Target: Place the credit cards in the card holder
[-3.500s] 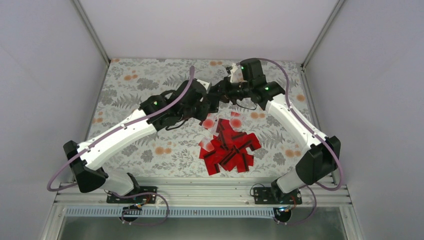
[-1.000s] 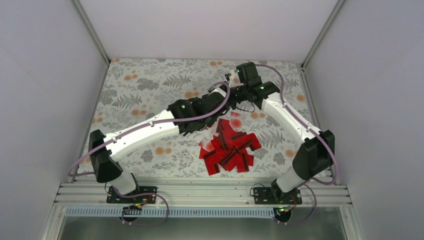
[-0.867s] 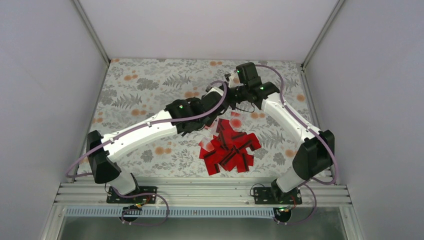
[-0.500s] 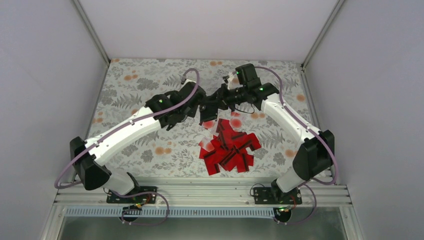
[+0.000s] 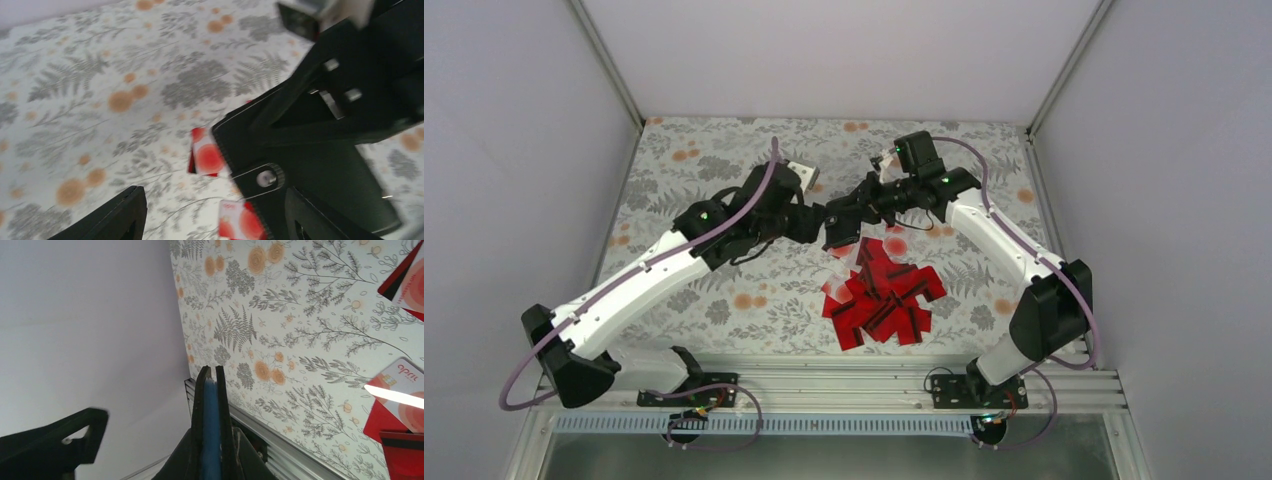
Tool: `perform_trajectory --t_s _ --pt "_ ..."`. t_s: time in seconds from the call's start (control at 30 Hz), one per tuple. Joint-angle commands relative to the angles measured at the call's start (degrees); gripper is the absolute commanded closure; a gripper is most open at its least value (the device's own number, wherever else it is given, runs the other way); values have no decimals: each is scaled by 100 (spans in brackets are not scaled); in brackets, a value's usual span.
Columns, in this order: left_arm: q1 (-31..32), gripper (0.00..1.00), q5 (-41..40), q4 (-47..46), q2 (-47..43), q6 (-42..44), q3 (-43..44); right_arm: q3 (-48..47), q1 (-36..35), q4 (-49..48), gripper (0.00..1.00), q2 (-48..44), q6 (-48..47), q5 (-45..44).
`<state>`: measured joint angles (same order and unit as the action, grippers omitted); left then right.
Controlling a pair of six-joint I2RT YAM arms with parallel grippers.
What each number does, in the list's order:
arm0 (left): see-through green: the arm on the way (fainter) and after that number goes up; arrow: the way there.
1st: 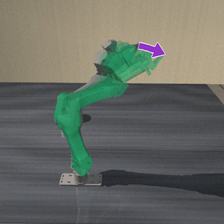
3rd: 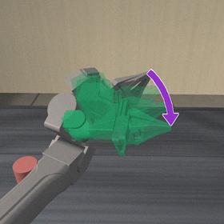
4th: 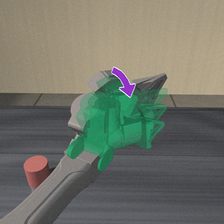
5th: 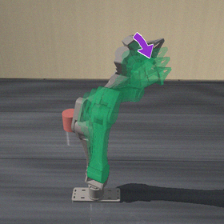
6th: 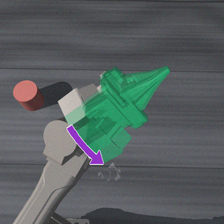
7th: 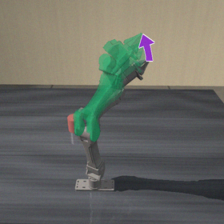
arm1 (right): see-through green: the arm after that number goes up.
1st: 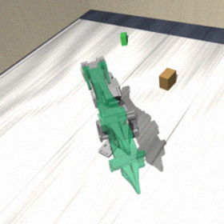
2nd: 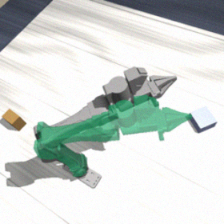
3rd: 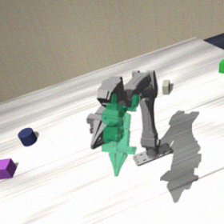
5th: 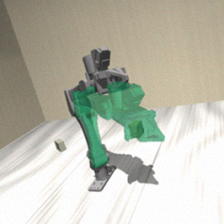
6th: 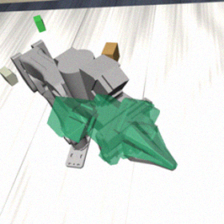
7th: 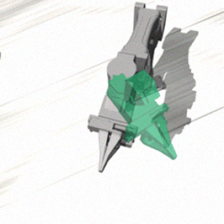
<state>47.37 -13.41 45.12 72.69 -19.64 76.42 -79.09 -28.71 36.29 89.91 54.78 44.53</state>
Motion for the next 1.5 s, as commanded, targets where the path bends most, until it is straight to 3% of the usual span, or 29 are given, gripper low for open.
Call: perform_trajectory --t_s 0.0,0.4,0.9,1.27,1.47 --pt "22 30 1002 -106 357 452 474 -146 -52 256 96 -142 -71 -120" --pt "43 43 1150 639 1226 508 1220 -197 -49 397 96 -88 -74 -270" --pt "103 49 783 841 1652 587 1336 -176 -63 234 96 13 -73 -21" --pt "125 72 -453 1386 1844 371 1477 -160 -56 174 96 44 -56 56" --pt "123 83 -510 1342 1829 355 1368 -152 -62 105 96 62 -34 111"
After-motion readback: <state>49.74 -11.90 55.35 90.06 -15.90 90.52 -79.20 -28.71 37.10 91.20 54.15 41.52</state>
